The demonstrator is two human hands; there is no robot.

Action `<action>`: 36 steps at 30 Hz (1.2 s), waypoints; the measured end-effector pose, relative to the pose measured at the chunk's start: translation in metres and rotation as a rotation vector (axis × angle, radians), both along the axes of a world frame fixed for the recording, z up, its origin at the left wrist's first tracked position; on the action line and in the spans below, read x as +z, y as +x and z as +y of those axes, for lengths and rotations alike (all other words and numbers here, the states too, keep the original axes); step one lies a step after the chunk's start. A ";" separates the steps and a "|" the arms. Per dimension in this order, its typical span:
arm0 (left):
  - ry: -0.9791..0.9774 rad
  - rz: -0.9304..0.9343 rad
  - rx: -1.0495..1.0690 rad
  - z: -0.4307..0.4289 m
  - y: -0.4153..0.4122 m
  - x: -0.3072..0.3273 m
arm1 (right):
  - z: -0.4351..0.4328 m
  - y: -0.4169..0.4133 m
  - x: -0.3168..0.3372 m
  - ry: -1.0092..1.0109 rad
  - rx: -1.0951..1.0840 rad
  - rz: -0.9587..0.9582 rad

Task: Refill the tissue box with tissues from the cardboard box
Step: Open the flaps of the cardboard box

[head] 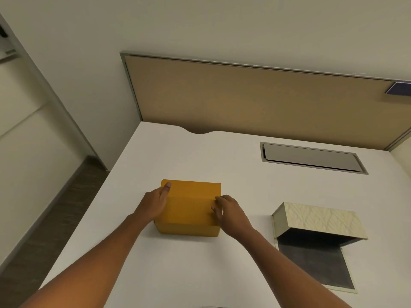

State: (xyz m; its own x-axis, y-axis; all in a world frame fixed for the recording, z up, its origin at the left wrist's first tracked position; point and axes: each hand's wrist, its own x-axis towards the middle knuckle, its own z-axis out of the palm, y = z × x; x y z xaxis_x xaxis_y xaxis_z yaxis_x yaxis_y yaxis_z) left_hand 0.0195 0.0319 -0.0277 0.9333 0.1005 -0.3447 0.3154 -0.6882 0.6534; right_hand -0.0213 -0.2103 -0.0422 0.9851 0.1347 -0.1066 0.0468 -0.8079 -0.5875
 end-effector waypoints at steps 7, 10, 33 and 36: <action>-0.079 0.118 0.017 0.009 0.017 0.012 | -0.012 -0.031 0.000 0.209 0.022 -0.179; -0.089 0.116 0.010 0.009 0.019 0.013 | -0.016 -0.049 -0.004 0.191 0.145 -0.214; 0.436 -0.128 -0.180 -0.001 0.002 -0.027 | 0.007 -0.044 -0.028 -0.062 0.238 -0.046; 0.447 -0.129 -0.192 -0.001 0.003 -0.029 | 0.016 -0.034 -0.026 -0.138 0.231 -0.011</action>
State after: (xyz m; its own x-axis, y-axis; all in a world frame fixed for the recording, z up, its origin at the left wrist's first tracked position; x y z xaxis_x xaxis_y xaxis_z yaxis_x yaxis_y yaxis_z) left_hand 0.0223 0.0306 -0.0571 0.9817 0.0341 -0.1874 0.0914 -0.9475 0.3065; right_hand -0.0549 -0.1939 -0.0686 0.9312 0.3409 -0.1292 0.2448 -0.8473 -0.4714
